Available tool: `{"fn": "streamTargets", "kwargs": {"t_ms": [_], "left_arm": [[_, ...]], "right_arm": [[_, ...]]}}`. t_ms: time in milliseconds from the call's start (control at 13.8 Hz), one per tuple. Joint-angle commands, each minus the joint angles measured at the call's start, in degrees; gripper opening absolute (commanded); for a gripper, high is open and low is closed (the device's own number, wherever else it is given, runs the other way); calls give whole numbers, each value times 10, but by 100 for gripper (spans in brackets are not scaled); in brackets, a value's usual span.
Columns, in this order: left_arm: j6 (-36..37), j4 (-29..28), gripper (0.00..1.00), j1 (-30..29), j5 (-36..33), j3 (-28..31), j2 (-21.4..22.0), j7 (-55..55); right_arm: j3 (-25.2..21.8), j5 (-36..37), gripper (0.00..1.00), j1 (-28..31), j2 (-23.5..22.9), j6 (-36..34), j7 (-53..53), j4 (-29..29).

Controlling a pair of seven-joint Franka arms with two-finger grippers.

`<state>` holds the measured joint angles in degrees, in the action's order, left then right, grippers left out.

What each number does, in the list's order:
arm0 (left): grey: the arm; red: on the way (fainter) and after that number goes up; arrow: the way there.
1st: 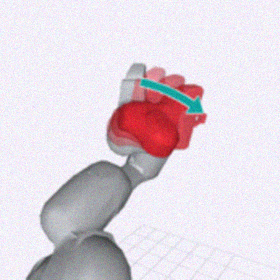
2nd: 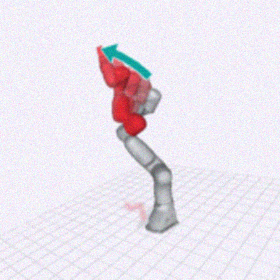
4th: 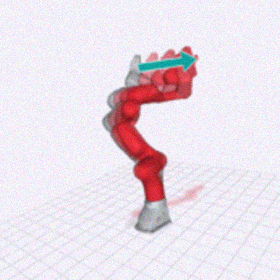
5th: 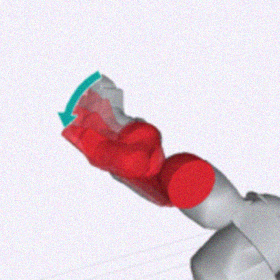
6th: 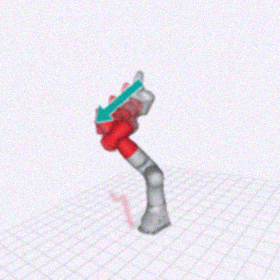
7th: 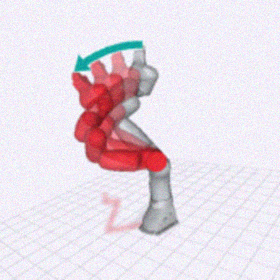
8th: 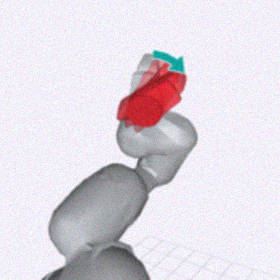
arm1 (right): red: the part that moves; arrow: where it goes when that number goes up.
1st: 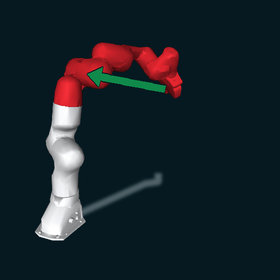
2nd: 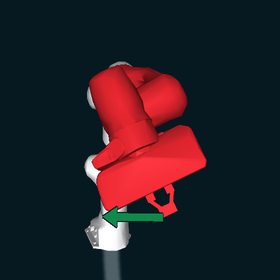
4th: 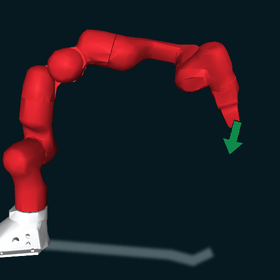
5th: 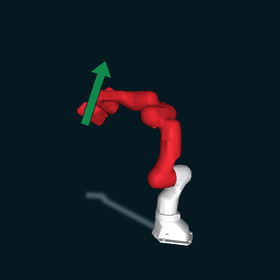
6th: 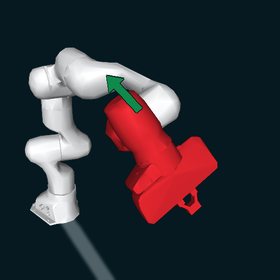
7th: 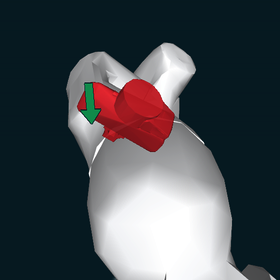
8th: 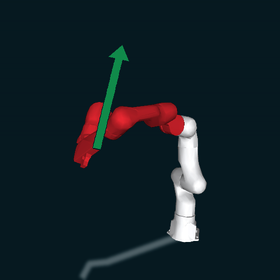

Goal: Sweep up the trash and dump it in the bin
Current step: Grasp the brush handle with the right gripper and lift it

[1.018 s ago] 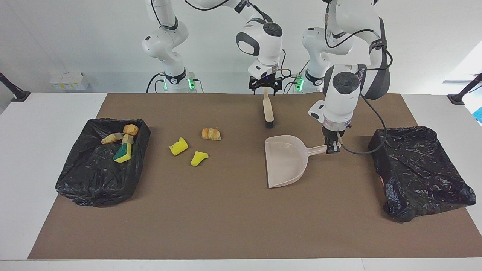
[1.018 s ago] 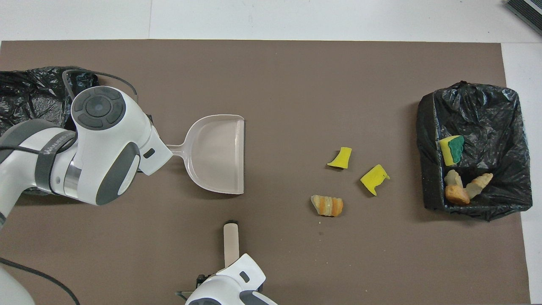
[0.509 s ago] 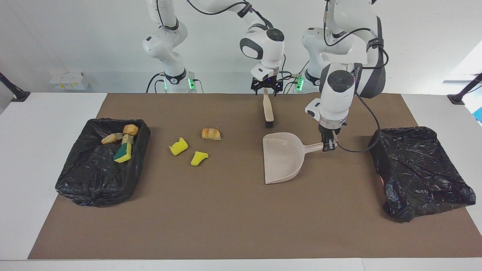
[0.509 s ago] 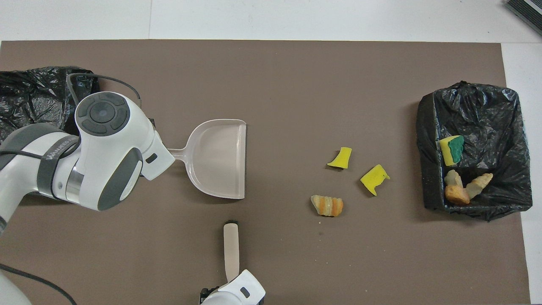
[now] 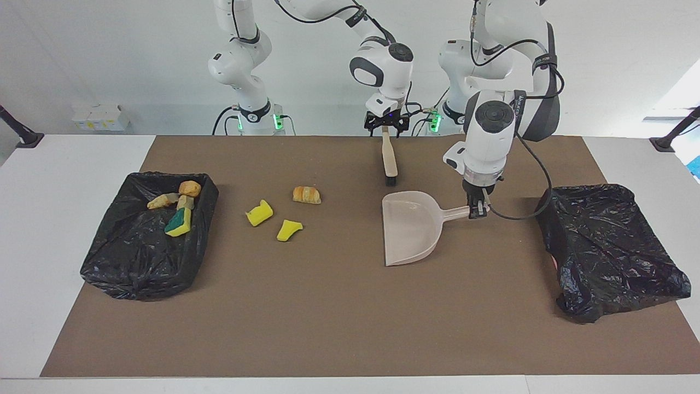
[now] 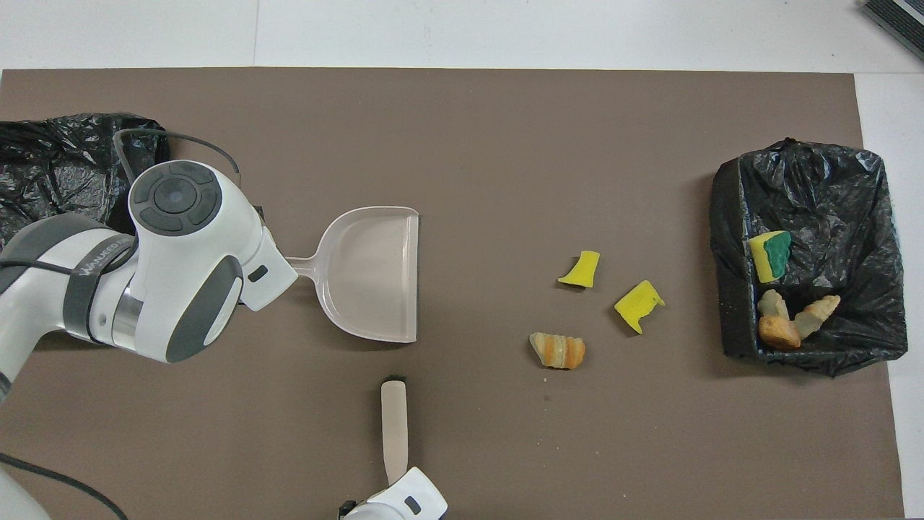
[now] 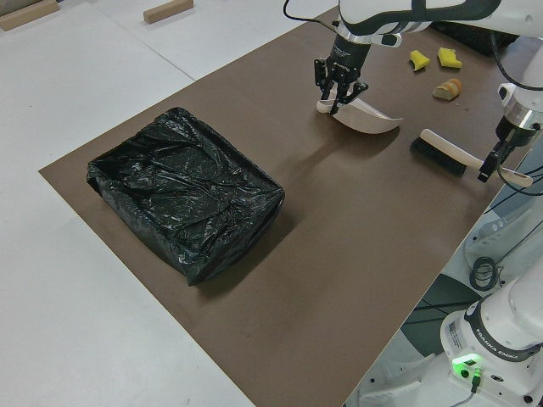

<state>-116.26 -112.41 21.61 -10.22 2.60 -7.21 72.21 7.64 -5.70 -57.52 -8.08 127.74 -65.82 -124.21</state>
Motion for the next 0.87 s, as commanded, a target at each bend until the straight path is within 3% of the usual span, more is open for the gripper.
{"fn": "streamTargets", "kwargs": {"t_ms": [0,364,582,654,800], "left_arm": [[-2,-27,0,7,-11,5,26,1],[-4,-39,0,7,-11,5,33,1],[-2,-41,0,7,-11,5,35,1],[-3,-43,0,7,-11,5,35,1],[-4,-43,0,7,-11,5,35,1]], "right_arm": [[1,-22,86,3,-5,-30,-1,23],[0,-35,81,10,-5,-45,40,26],[0,-43,64,9,-7,-46,67,27],[0,-43,53,9,-7,-46,67,27],[0,-43,12,9,-7,-47,75,27]]}}
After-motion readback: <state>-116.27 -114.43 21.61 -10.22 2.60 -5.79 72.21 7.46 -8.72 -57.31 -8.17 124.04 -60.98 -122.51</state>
